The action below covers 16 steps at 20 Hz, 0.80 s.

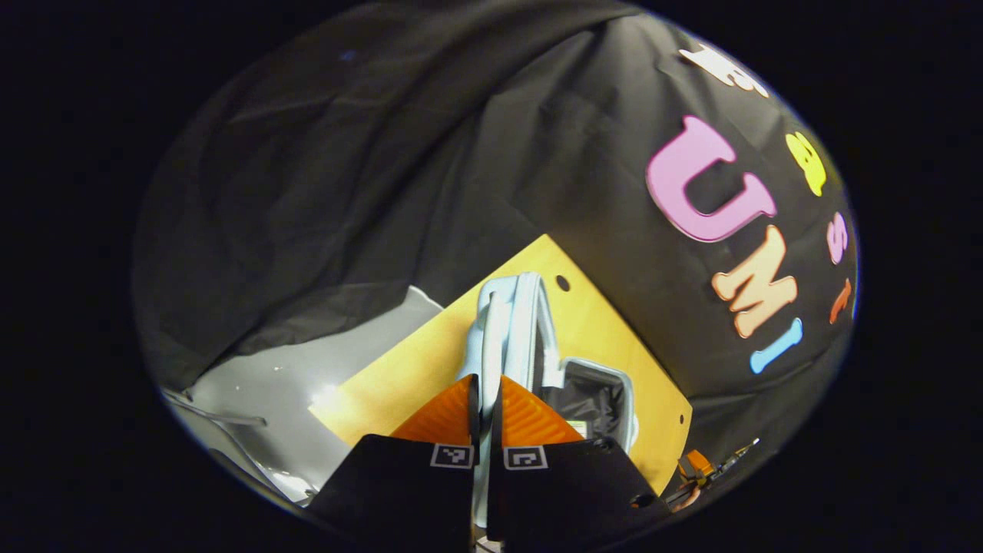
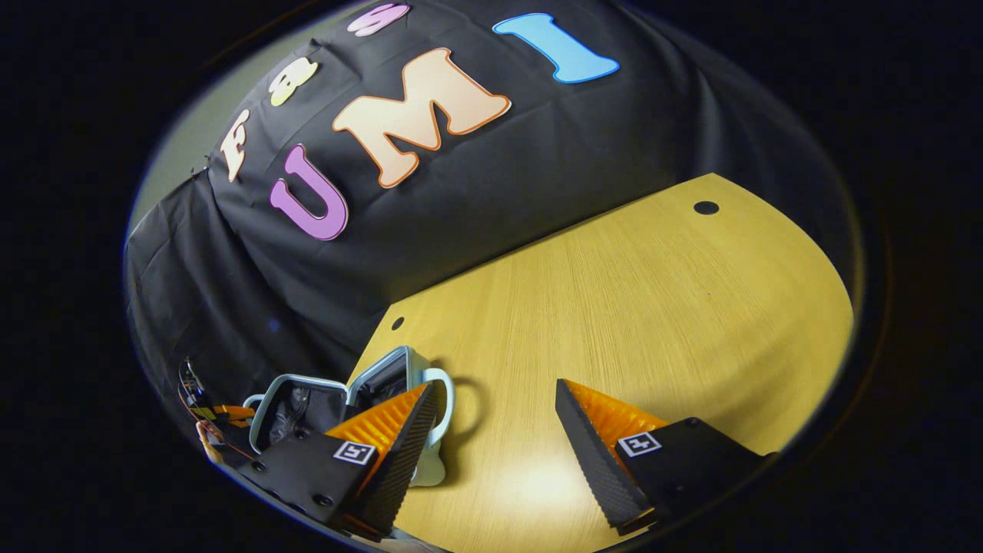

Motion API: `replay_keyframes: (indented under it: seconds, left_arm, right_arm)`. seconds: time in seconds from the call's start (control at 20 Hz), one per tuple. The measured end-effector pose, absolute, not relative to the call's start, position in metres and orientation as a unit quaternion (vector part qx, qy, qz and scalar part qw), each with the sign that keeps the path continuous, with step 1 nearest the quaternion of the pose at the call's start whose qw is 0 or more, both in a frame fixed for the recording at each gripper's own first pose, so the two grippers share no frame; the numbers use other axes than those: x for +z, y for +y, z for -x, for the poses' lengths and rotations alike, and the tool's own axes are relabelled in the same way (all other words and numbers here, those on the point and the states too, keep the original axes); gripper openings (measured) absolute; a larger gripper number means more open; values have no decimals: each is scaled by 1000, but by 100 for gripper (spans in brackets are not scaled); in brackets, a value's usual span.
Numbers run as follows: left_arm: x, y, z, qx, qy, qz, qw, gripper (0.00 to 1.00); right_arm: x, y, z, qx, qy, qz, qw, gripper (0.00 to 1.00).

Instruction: First open the suitcase, pack the skin care products into it, and then close the suitcase.

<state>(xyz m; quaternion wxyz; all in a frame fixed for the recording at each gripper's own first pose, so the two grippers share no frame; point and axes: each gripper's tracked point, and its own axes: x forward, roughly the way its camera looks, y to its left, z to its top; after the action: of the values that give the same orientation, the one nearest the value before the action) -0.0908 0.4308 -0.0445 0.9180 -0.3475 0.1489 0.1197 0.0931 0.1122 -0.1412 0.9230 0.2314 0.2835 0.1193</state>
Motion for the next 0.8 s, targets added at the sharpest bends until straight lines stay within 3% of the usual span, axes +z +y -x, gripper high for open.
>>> replay_keyframes:
  seconds: [0.35,0.8]
  left_arm:
    - [16,359,55,65,133,287,946,0]
    - [49,226,-5,-64,143,257,954,0]
  right_arm:
    - [-143,102,-90,124,274,-237,924,98]
    - [-132,83,-98,120,246,-264,925,98]
